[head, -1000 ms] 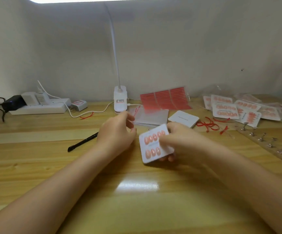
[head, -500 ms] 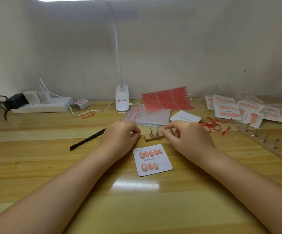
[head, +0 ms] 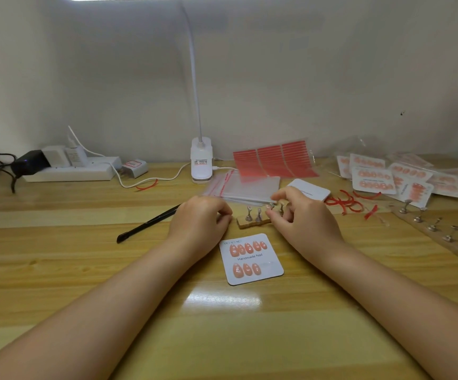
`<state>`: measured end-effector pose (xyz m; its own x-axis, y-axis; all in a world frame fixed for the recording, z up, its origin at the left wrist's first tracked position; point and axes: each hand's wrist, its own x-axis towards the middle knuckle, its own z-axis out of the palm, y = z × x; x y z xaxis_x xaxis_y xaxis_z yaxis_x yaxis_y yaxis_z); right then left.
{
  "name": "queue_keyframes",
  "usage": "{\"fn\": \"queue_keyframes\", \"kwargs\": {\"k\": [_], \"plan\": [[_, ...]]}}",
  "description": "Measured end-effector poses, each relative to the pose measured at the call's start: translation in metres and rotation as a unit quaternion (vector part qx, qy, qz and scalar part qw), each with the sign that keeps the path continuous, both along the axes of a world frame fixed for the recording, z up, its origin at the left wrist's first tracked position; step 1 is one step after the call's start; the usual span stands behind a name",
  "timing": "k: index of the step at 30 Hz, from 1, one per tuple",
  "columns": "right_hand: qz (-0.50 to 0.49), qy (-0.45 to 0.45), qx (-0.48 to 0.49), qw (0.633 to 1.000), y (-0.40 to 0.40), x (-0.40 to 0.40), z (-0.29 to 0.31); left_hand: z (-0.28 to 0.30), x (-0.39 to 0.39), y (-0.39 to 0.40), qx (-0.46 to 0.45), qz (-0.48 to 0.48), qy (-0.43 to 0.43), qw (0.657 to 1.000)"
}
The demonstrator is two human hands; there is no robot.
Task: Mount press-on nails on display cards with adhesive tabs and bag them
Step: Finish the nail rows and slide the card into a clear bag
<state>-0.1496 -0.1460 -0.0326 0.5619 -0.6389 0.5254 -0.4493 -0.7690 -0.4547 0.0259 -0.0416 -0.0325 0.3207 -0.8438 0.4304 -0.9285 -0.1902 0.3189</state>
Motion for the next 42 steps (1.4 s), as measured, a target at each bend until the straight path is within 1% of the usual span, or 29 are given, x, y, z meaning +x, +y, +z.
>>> {"fn": "queue_keyframes", "kwargs": {"k": [4,7,10,14,17,20,22,24,26,28,30,33,37,39,42], "plan": [[0.013,0.053,-0.057,0.997,0.004,-0.001,0.001,0.000,0.000,0.001,0.000,-0.002,-0.003,1.000],[0.011,0.063,-0.082,0.995,0.003,-0.001,0.001,0.001,-0.001,0.000,0.000,-0.005,-0.001,1.000],[0.000,0.053,-0.064,0.997,0.003,-0.002,0.003,0.001,-0.001,0.000,0.002,-0.004,0.003,1.000],[-0.009,0.003,-0.039,0.999,0.004,-0.002,0.003,0.000,0.000,0.001,-0.013,-0.004,0.034,0.999],[-0.019,-0.027,-0.019,0.999,0.006,-0.004,0.004,0.001,0.000,0.003,-0.058,-0.008,0.077,0.995],[-0.022,-0.025,0.010,0.999,0.004,-0.009,0.008,0.004,-0.001,0.004,-0.109,-0.008,0.101,0.989],[0.025,0.022,0.053,0.998,0.004,-0.014,0.016,0.005,-0.001,0.004,-0.121,-0.012,0.108,0.987],[0.088,0.150,0.106,0.979,0.008,-0.015,0.027,0.005,-0.001,0.003,-0.119,-0.013,0.112,0.986],[0.121,0.274,0.124,0.946,0.011,-0.016,0.034,0.005,0.000,0.003,-0.114,-0.011,0.113,0.987],[0.130,0.323,0.113,0.931,0.013,-0.015,0.038,0.005,0.000,0.003,-0.108,-0.008,0.112,0.988],[0.134,0.339,0.102,0.926,0.016,-0.016,0.040,0.005,0.000,0.003,-0.105,-0.008,0.109,0.988],[0.140,0.345,0.097,0.923,0.017,-0.015,0.040,0.004,0.000,0.003,-0.103,-0.011,0.100,0.990],[0.141,0.328,0.133,0.924,0.018,-0.015,0.040,0.003,0.000,0.003,-0.102,-0.014,0.101,0.990],[0.140,0.304,0.125,0.934,0.018,-0.016,0.039,0.004,0.000,0.002,-0.115,-0.009,0.119,0.986],[0.132,0.243,0.085,0.957,0.017,-0.016,0.037,0.006,-0.002,0.001,-0.159,0.006,0.174,0.972]]}}
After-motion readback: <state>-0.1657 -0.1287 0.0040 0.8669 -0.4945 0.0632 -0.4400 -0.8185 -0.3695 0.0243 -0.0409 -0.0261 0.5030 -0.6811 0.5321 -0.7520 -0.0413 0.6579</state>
